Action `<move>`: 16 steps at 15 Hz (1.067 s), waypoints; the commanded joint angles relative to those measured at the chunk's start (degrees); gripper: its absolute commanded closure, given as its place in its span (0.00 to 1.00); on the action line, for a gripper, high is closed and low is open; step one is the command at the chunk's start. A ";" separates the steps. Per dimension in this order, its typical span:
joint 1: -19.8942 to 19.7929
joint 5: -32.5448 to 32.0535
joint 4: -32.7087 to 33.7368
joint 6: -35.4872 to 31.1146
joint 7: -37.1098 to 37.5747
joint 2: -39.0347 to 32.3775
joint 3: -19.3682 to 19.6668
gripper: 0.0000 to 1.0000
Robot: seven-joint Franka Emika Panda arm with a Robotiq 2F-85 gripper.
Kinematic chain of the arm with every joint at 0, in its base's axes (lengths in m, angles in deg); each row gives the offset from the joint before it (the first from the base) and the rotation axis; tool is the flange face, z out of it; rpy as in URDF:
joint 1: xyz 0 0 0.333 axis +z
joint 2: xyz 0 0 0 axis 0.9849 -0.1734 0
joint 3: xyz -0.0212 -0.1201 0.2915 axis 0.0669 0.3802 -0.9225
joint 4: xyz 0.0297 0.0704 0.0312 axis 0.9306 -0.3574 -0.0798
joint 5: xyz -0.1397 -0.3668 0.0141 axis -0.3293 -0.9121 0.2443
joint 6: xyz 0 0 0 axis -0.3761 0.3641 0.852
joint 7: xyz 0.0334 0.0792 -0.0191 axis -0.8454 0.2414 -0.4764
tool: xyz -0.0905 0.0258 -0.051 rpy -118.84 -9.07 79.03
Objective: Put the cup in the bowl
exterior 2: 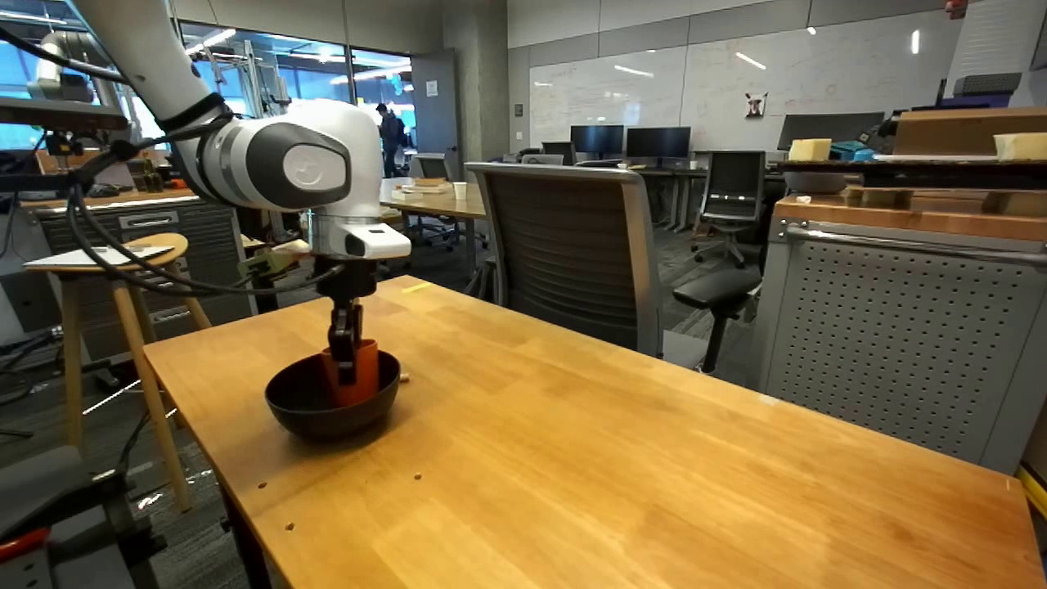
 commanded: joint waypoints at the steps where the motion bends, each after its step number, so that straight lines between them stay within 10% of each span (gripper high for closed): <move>1: -1.13 5.25 2.77 -0.16 -7.07 -2.30 -0.12 0.93; 12: 2.79 9.47 -0.32 4.81 -13.30 2.55 -2.12 0.02; 16: 5.35 5.48 -1.62 8.65 -11.59 9.31 -2.36 0.00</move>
